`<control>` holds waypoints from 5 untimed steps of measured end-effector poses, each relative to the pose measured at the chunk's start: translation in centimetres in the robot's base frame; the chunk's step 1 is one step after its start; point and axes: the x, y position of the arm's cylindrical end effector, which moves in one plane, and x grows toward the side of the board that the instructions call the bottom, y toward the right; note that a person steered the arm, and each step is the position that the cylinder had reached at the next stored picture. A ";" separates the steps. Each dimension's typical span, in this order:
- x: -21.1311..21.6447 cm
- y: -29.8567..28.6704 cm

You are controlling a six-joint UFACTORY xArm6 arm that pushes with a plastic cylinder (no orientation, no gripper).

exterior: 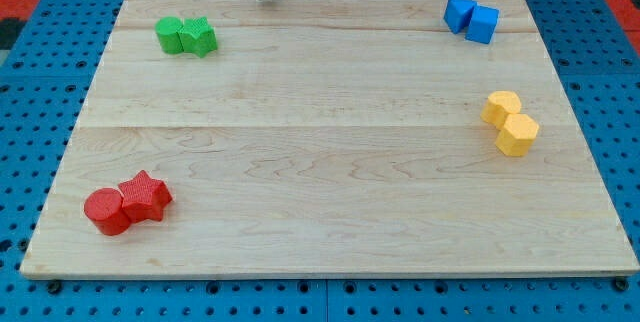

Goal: Separate the green circle from the green star

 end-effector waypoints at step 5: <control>0.3 -15.0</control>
